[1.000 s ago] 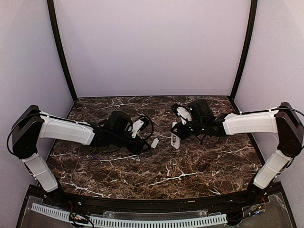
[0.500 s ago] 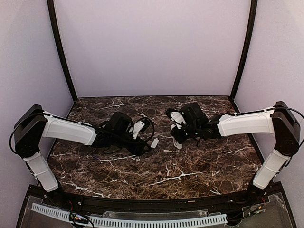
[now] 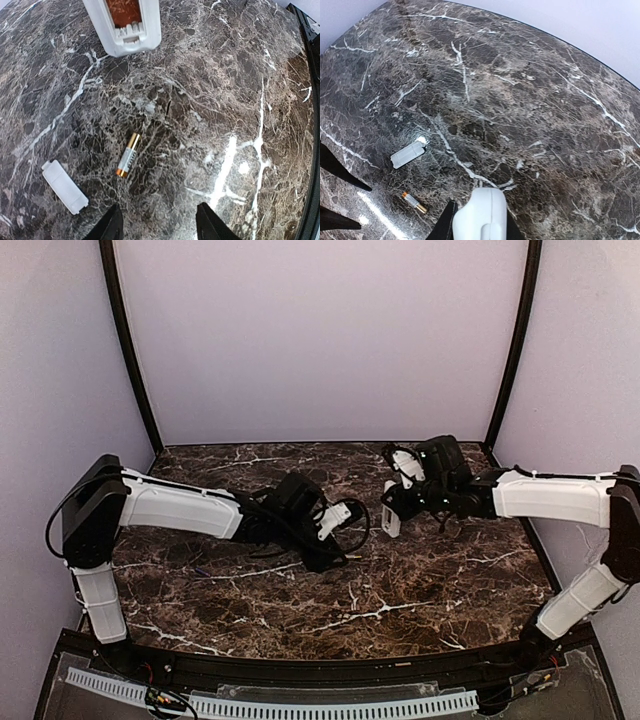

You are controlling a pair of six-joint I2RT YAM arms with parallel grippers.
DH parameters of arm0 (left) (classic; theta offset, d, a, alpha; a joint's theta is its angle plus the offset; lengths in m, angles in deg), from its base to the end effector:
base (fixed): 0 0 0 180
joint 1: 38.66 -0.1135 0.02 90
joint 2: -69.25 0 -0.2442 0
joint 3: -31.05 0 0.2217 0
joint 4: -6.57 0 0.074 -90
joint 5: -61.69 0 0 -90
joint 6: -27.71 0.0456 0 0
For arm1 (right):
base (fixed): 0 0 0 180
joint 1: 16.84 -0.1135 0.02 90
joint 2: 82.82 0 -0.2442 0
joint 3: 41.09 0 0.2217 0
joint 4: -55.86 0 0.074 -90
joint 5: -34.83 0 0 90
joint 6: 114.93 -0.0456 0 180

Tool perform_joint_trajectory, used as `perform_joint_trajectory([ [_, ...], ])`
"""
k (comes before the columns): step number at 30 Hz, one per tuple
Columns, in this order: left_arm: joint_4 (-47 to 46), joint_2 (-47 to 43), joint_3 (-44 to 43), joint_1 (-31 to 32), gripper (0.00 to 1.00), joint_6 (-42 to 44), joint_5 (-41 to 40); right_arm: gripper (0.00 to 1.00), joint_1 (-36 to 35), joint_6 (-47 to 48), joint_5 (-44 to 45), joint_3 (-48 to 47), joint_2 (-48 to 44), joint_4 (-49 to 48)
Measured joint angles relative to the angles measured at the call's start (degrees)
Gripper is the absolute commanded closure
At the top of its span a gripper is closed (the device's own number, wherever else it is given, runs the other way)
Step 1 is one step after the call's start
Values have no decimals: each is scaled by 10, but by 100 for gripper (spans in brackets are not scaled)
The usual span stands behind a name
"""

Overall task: Load the batteries into the remote control
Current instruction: Pick up the battery from the center of the board.

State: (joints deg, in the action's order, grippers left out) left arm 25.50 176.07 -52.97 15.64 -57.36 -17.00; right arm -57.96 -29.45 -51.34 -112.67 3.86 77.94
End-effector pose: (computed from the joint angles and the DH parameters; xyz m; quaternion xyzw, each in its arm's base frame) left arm 0.2166 -0.3168 0.1823 0.4838 0.7696 -0.2516 0.3322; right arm 0.2394 0.2049 0.2273 -0.2670 0.8545 0.1448 0.4214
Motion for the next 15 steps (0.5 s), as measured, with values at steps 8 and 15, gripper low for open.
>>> perform_joint_trajectory([
  [8, 87, 93, -134, 0, 54, 62, 0, 100, 87, -40, -92, 58, -71, -5],
  [15, 141, 149, -177, 0, 62, 90, -7, 100, 129, -66, -172, 91, -91, -7],
])
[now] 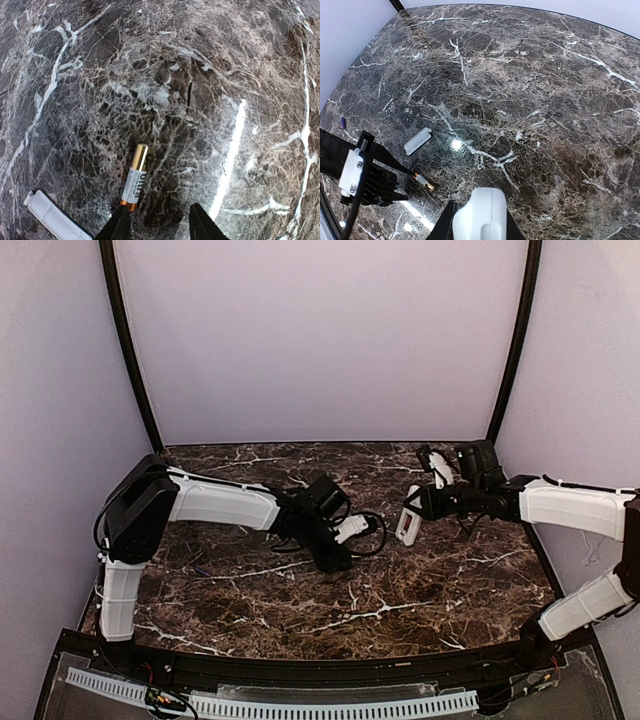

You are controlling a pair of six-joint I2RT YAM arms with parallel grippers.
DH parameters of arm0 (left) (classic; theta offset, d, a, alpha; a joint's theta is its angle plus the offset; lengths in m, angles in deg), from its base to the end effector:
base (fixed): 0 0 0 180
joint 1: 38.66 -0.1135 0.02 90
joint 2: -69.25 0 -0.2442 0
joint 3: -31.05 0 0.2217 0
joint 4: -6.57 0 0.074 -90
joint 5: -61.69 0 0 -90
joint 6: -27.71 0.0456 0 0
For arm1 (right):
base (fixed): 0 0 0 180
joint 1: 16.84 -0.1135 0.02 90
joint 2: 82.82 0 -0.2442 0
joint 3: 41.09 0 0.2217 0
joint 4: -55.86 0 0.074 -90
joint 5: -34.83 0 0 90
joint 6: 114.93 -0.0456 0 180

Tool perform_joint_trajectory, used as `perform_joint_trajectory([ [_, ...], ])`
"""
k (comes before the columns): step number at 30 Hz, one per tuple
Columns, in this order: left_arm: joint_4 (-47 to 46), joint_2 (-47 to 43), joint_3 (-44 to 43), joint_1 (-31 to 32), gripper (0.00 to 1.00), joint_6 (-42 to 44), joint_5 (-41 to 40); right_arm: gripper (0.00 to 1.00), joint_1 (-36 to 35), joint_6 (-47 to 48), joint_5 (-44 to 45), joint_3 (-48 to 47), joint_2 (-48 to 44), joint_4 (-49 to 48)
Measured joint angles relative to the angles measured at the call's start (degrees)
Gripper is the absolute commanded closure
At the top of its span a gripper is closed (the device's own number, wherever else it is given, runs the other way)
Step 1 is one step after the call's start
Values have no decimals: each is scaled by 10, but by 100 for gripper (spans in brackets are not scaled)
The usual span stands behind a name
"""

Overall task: Load the batteries into the remote control
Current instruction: Pick up the battery from the center of the board.

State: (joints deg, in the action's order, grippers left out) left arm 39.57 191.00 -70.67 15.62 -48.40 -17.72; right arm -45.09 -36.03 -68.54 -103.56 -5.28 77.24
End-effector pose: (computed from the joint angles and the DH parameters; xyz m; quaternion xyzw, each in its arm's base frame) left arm 0.2432 -0.3526 0.1503 0.5535 0.7657 -0.1911 0.2661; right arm 0.2387 0.1402 0.2240 -0.1841 0.8690 0.2485 0.3863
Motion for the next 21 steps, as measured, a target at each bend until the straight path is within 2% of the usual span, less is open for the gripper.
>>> perform_joint_trajectory([
  [8, 22, 26, -33, 3, 67, 19, -26, 100, 26, -17, -54, 3, -4, -14],
  [13, 31, 36, -50, 4, 61, 30, -42, 100, 37, -26, -78, 7, -4, -22],
  [16, 36, 44, -67, 4, 61, 37, -45, 100, 43, -29, -90, 9, -4, -23],
  [21, 43, 68, -104, 4, 68, 49, -43, 100, 52, -30, -104, 11, -4, -24],
])
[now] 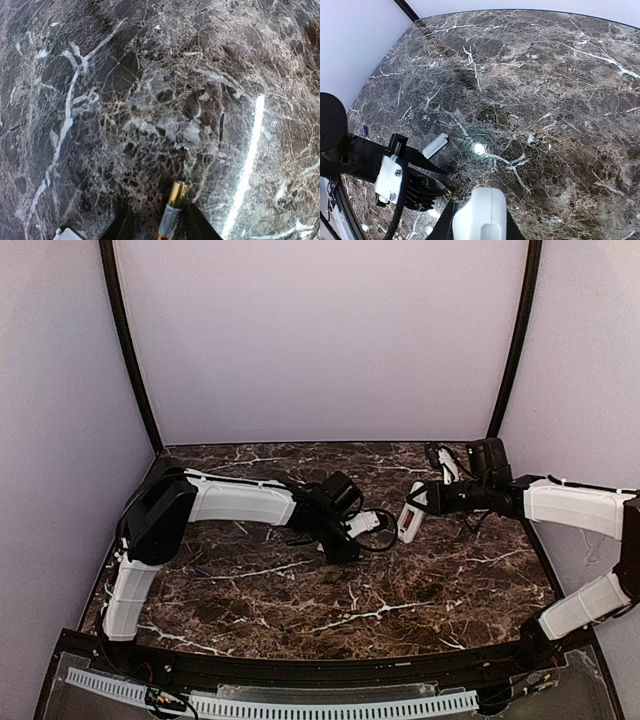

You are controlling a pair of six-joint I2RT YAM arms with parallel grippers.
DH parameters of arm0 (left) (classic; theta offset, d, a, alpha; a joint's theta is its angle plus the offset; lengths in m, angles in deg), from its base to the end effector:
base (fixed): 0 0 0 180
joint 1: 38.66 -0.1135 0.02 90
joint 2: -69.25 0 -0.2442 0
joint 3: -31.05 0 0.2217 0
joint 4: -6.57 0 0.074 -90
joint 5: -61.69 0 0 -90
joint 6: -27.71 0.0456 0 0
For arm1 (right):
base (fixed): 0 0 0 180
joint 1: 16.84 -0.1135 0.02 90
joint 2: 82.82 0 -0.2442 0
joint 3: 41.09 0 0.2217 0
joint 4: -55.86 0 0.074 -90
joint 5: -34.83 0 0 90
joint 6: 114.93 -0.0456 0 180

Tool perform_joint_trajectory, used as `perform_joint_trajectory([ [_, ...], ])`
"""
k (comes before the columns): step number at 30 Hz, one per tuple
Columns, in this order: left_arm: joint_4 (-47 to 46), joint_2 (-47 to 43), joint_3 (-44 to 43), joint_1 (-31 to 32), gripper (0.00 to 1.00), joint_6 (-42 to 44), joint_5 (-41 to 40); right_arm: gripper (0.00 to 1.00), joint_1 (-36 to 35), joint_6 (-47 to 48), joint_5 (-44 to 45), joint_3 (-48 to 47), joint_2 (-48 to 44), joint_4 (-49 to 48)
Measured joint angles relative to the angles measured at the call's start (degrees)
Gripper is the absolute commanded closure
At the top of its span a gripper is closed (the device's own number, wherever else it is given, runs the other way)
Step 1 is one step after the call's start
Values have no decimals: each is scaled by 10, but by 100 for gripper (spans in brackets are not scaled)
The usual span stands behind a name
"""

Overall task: Load the batteries into the remote control
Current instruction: Pick up the battery from the center of the board.

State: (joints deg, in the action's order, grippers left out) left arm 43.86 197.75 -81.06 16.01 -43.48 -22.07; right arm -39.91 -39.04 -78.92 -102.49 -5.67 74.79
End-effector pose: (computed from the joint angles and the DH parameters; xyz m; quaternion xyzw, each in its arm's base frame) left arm 0.2593 -0.3744 0.1459 0.5811 0.7502 -0.1450 0.2802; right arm 0.2451 0.1244 0.2256 -0.1629 0.8567 0.3176 0.3725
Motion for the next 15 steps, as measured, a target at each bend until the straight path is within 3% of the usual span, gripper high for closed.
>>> perform_joint_trajectory([
  [5, 15, 10, -13, 0, 82, 11, 14, 100, 12, -1, -9, 5, 0, -2],
  [15, 41, 10, -18, 5, 99, 19, 27, 100, 21, 0, -37, 12, 0, -2],
])
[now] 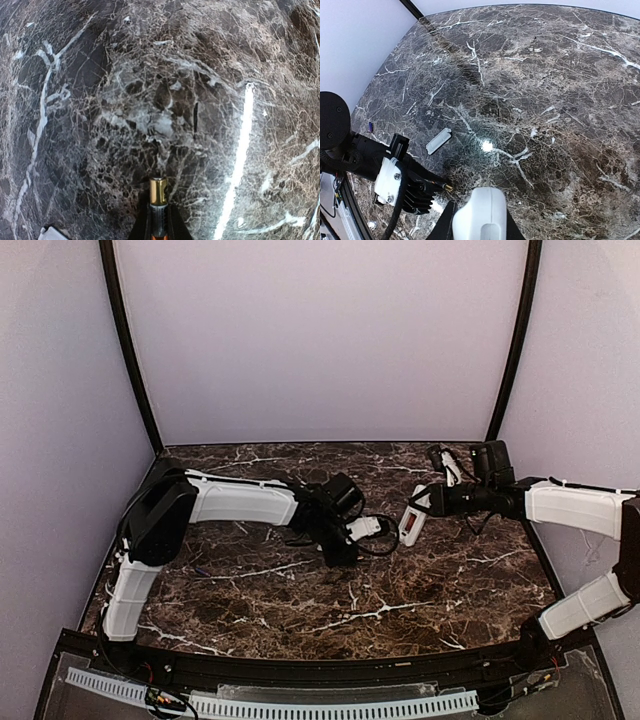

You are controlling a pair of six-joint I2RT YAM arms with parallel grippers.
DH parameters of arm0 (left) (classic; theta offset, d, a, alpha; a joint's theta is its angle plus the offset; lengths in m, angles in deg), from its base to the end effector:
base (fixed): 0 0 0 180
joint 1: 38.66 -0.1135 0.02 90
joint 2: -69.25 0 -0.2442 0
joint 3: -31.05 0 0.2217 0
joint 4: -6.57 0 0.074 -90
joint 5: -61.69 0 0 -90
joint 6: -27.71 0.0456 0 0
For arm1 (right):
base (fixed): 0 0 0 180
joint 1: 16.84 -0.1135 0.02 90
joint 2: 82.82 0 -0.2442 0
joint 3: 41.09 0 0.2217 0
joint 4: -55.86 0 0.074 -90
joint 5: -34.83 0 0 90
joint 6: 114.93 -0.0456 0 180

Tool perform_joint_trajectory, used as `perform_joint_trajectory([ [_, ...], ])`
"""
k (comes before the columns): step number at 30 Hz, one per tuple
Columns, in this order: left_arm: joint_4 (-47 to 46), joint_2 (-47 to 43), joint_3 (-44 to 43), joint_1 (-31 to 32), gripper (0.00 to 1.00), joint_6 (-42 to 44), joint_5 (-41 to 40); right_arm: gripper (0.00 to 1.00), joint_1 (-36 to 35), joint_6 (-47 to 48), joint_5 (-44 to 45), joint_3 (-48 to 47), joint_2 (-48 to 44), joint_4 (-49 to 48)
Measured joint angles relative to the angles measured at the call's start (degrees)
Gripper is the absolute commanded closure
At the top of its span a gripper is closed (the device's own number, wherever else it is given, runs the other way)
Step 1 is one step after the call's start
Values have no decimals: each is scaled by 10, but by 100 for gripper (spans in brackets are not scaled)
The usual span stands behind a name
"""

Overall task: Load the batteries into the remote control
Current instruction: Pick up the battery from the center of the board.

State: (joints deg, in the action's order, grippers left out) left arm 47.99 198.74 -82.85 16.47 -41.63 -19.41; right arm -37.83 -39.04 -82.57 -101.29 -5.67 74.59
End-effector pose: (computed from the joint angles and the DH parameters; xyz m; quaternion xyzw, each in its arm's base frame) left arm 0.2536 -0.3762 0.1425 0.6045 0.7408 -0.1549 0.2483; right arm 0.2453 0.1166 0.2202 -0.1598 0.8564 0.3346 0.3593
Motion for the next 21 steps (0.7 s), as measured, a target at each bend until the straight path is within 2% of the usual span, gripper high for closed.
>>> perform_joint_trajectory([
  [3, -10, -8, 15, 3, 100, -3, -2, 100, 0, 0, -10, 0, 0, 0],
  [9, -83, -87, 151, 7, 100, -24, 9, 100, 0, -2, -34, 2, 0, -4],
  [13, -124, -127, 208, 7, 100, -50, 24, 100, 0, -11, -57, 7, 0, -11],
  [21, -244, -237, 292, 7, 100, -166, 35, 100, 0, -96, -122, 30, 19, -82],
])
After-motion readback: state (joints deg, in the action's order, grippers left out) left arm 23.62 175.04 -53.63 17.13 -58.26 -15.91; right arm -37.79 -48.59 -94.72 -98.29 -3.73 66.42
